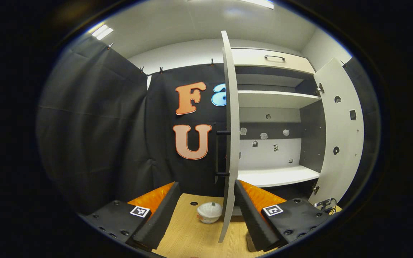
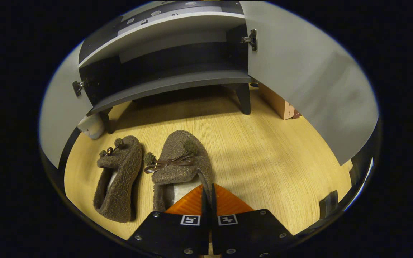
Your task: Grab one shoe with the right hand and put it into the shoe cabinet, grab the other shoe with the left hand and put it into the shoe cabinet; then close the right door with the right hand and the left door with the left hand.
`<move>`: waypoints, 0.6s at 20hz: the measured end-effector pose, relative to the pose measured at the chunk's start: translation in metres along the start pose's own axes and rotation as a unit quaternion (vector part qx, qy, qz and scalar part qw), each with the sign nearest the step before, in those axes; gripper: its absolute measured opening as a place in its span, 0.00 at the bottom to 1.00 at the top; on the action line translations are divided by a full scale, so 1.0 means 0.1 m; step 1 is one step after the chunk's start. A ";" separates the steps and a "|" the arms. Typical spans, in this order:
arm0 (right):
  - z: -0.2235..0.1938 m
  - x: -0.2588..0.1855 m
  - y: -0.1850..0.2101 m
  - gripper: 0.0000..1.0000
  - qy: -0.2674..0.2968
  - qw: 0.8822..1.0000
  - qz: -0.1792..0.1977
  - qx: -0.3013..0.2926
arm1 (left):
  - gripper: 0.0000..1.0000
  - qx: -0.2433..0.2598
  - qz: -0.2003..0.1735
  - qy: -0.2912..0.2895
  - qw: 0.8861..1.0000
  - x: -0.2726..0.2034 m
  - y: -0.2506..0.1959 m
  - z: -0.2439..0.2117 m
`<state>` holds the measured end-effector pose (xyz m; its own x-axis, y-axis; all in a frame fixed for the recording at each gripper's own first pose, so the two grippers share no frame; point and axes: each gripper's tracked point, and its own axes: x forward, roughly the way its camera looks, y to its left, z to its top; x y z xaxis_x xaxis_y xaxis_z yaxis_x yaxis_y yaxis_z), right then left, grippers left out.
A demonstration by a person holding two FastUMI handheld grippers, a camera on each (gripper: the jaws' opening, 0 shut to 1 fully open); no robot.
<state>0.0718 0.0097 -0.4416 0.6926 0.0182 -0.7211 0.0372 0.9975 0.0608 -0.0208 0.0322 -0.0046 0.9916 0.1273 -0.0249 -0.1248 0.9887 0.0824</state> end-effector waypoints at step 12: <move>1.49 -1.20 0.47 0.02 -0.097 0.994 0.039 0.042 | 0.99 -0.009 -0.011 -0.007 1.000 -0.09 0.00 -0.02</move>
<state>0.0979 0.0437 -0.2493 0.8217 0.0743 -0.5650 0.0317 0.9840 0.1754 -0.0293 0.0311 -0.0064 0.9944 0.1048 -0.0128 -0.1038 0.9925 0.0649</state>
